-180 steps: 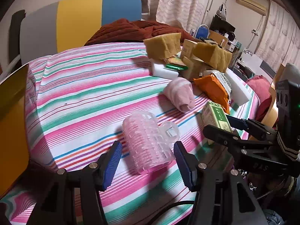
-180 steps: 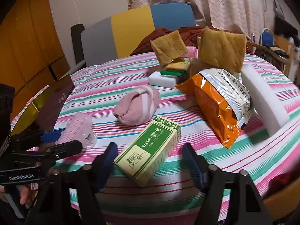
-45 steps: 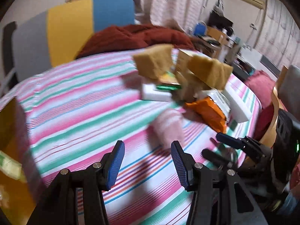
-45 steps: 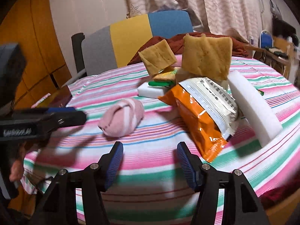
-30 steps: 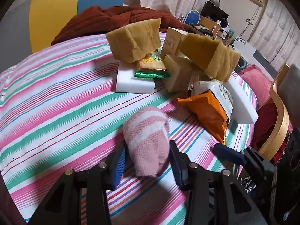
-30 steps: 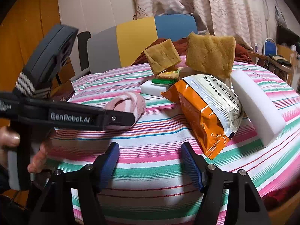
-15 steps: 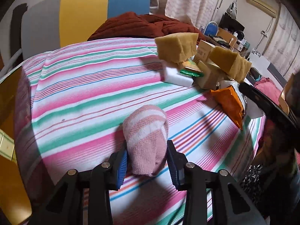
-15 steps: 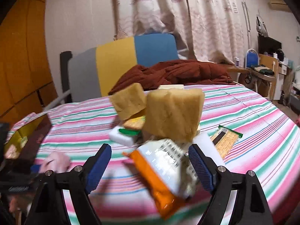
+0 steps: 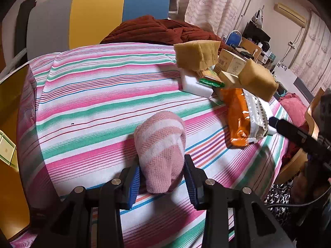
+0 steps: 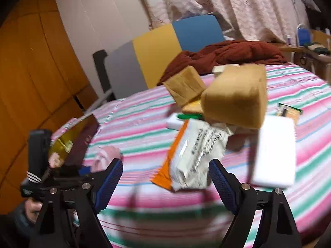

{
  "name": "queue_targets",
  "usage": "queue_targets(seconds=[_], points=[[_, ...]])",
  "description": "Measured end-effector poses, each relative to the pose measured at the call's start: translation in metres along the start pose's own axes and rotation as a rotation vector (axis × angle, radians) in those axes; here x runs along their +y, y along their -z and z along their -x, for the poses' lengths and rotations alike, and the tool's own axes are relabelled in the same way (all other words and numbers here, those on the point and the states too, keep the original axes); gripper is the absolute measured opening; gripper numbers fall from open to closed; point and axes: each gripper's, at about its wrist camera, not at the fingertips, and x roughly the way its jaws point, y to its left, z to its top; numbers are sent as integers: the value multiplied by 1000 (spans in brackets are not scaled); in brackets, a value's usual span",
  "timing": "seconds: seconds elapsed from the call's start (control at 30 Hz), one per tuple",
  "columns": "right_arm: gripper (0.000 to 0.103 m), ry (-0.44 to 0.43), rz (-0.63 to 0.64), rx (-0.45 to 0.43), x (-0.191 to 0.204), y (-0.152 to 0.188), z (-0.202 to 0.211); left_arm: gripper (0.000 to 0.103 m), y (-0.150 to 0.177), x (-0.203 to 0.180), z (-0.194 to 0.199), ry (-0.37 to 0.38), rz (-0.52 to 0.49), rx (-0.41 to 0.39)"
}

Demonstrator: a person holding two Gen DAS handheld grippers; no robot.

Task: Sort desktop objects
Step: 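Grasp the orange-and-white snack bag with the right gripper while the left gripper holds the sock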

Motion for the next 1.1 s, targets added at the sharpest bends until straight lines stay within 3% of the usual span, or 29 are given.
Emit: queue_targets(seconds=[0.17, 0.47, 0.6, 0.63, 0.67, 0.8, 0.97, 1.07, 1.1], points=[[87, 143, 32, -2, -2, 6, -6, 39, 1, -1, 3, 2, 7, -1], [87, 215, -34, -31, -13, -7, -29, 39, 2, 0, 8, 31, 21, -12], [87, 203, -44, -28, -16, -17, -42, 39, 1, 0, 9, 28, 18, -14], [84, 203, -39, -30, -16, -18, -45, 39, 1, 0, 9, 29, 18, -15], [73, 194, -28, -27, -16, -18, -48, 39, 1, 0, 9, 30, 17, -14], [70, 73, 56, 0, -6, -13, -51, 39, 4, -2, 9, 46, 4, -7], [73, 16, 94, 15, 2, -8, -49, 39, 5, 2, 16, 63, 31, -16], [87, 6, 71, 14, 2, -5, -43, 39, 5, 5, 21, 71, 51, -26], [87, 10, 67, 14, 2, -3, -40, 39, 5, 6, 23, 70, 54, -29]])
